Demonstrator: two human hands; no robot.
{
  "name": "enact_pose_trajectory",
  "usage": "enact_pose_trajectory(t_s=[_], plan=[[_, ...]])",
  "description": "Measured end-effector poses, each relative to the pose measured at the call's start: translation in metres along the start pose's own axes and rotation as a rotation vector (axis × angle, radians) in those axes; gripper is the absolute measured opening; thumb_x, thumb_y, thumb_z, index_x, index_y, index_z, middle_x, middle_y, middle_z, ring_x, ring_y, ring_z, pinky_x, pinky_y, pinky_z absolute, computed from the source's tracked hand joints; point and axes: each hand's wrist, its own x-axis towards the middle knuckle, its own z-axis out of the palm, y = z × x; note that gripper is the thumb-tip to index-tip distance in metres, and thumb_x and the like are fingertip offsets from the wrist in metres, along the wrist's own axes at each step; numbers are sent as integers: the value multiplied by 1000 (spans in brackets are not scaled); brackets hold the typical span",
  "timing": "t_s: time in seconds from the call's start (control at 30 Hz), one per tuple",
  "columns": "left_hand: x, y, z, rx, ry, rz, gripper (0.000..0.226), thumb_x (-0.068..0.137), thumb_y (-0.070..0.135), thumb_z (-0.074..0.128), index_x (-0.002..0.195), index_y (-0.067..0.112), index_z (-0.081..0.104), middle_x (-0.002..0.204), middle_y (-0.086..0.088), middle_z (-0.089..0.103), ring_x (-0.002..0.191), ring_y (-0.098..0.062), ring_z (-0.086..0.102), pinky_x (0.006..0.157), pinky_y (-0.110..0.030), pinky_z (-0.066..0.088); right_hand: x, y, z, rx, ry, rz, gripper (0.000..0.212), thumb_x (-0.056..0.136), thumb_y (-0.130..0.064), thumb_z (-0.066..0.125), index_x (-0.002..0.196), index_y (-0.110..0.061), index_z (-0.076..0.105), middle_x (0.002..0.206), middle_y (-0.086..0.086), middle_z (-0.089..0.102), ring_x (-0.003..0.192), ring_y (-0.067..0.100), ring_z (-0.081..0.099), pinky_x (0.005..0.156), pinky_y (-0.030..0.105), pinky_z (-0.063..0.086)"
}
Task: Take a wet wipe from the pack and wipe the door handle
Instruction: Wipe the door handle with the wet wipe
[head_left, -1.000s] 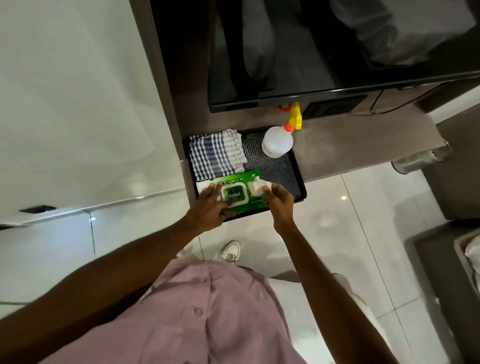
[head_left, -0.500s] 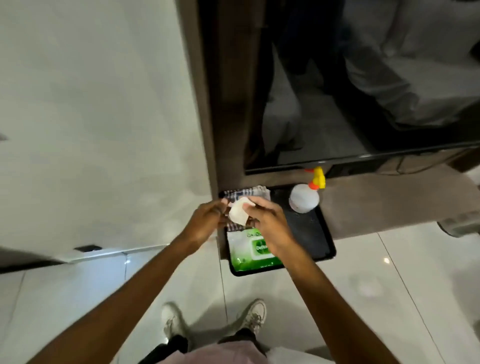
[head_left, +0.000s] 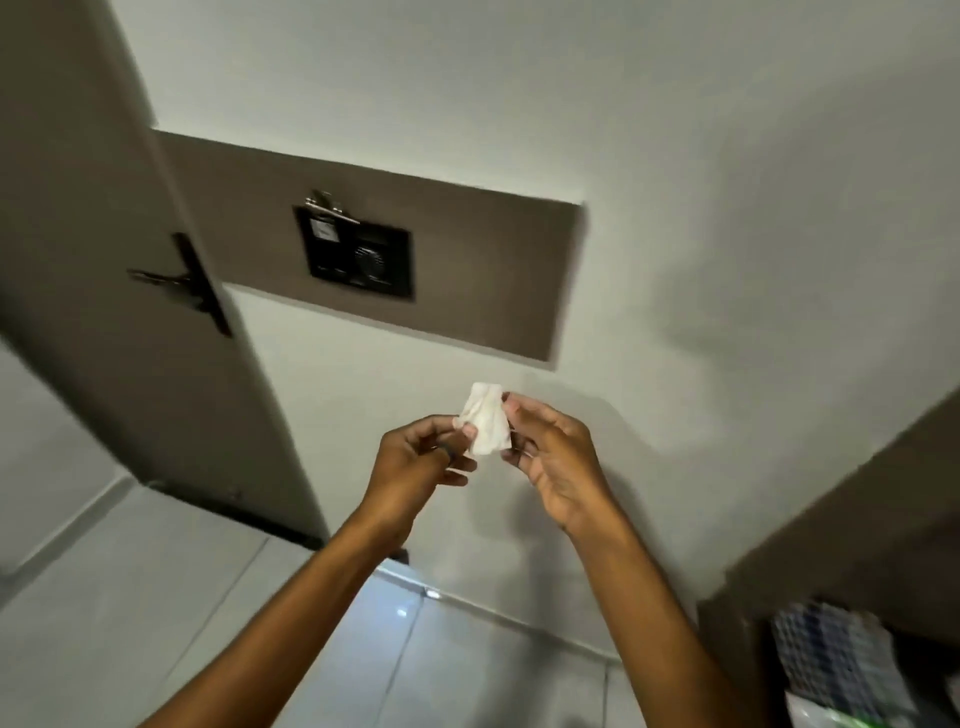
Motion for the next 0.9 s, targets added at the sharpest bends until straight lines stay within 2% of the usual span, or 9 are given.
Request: enact_pose_trajectory(t_s=[0.17, 0.27, 0.33, 0.43, 0.5, 0.67, 0.73, 0.8, 0.9], plan=[[43, 20, -117, 1, 56, 83, 13, 98, 15, 73, 104, 24, 80, 92, -2, 81, 74, -21, 76, 62, -27, 63, 49, 30, 128, -141, -121, -3, 11, 92, -15, 71, 90, -14, 81, 84, 6, 80, 75, 16, 70, 61, 22, 54], [64, 24, -168, 121, 272, 219, 28, 97, 23, 74, 124, 29, 68, 113, 6, 74, 86, -16, 75, 67, -28, 64, 75, 46, 187, -211, -89, -116, 14, 91, -13, 73, 85, -22, 82, 84, 0, 82, 76, 12, 72, 60, 20, 54], [75, 28, -203, 207, 419, 357, 27, 98, 27, 73, 124, 33, 68, 117, 12, 70, 94, -7, 71, 73, -19, 61, 93, 60, 225, -243, -69, -192, 20, 90, -14, 75, 82, -30, 82, 84, -6, 82, 76, 10, 74, 60, 19, 56], [100, 32, -260, 362, 489, 488, 21, 97, 18, 74, 115, 28, 78, 110, 13, 73, 95, 2, 70, 75, -6, 53, 125, 86, 282, -235, -31, -274, 16, 86, -13, 78, 85, -28, 82, 86, 0, 83, 79, 24, 77, 62, 29, 55], [123, 42, -296, 403, 464, 462, 22, 96, 16, 74, 115, 26, 81, 109, 13, 76, 100, 4, 71, 80, -9, 56, 146, 97, 321, -221, -8, -310, 14, 85, -10, 80, 88, -24, 83, 86, 3, 83, 81, 31, 78, 64, 32, 55], [177, 63, -366, 338, 314, 298, 25, 95, 16, 76, 119, 22, 81, 108, 11, 81, 95, -6, 76, 83, -35, 65, 189, 113, 389, -227, -59, -372, 23, 92, -11, 72, 92, -33, 80, 85, -5, 82, 80, 14, 77, 67, 24, 61], [193, 70, -387, 253, 268, 240, 21, 93, 16, 78, 109, 29, 82, 95, 17, 82, 81, -9, 72, 70, -27, 61, 203, 121, 407, -336, -30, -406, 21, 94, -19, 70, 90, -39, 78, 84, -13, 80, 82, 13, 76, 71, 26, 61], [205, 72, -403, 198, 197, 179, 21, 94, 14, 76, 100, 34, 80, 84, 21, 80, 68, 0, 69, 56, -13, 53, 213, 127, 421, -405, -2, -398, 21, 95, -22, 69, 86, -39, 76, 80, -18, 76, 82, 8, 73, 70, 20, 58], [227, 76, -429, 157, 52, -7, 19, 100, 14, 67, 102, 28, 79, 82, 16, 79, 59, 3, 67, 48, -12, 50, 226, 137, 437, -270, 0, -269, 20, 90, -23, 73, 101, -40, 73, 96, -19, 77, 96, 7, 74, 75, 18, 60]])
